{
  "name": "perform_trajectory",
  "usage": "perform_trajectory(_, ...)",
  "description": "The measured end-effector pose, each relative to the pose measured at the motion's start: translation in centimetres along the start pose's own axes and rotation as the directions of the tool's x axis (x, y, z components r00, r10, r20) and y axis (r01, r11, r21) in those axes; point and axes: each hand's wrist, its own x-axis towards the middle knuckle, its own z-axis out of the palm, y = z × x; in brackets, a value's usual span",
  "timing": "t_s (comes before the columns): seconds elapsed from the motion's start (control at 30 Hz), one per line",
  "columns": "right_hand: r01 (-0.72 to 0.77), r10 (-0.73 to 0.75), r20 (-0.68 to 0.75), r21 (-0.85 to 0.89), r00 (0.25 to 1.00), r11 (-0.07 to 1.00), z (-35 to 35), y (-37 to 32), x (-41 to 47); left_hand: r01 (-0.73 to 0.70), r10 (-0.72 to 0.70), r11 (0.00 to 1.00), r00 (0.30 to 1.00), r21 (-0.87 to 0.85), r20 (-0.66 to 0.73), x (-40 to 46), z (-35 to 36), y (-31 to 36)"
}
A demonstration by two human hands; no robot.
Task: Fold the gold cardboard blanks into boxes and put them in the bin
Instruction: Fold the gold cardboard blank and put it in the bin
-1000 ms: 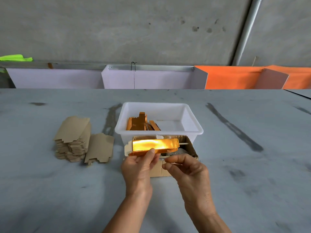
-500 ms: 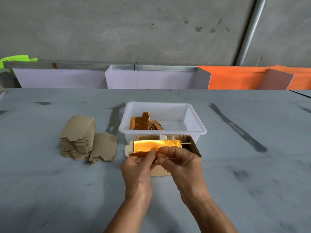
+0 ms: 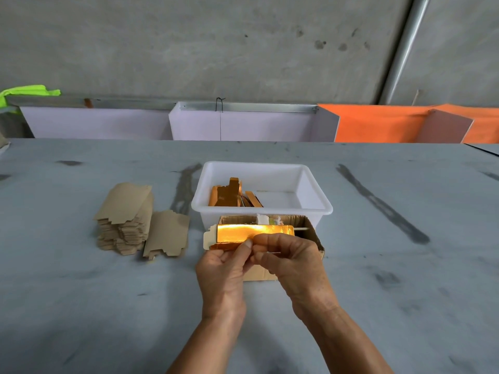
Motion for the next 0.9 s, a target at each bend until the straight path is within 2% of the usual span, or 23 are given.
perform_trajectory(0.23, -0.031, 0.031, -0.014, -0.049, 0.999, 0.998, 0.0, 0.0, 0.1, -0.001, 0.001, 1.0, 1.0, -0.001, 0.003, -0.3, 0.1, 0.3)
perform_trajectory(0.63, -0.124, 0.124, 0.02, -0.015, 0.992, 0.992, -0.3, -0.8, 0.2, -0.022, 0.021, 1.0, 1.0, 0.02, 0.021, -0.4, 0.1, 0.3)
perform_trajectory(0.9, -0.223, 0.232, 0.07, -0.117, 0.97, 0.968, -0.5, -1.6, 0.5, 0.043, -0.043, 0.999, 0.999, 0.033, -0.007, -0.4, 0.4, 0.3)
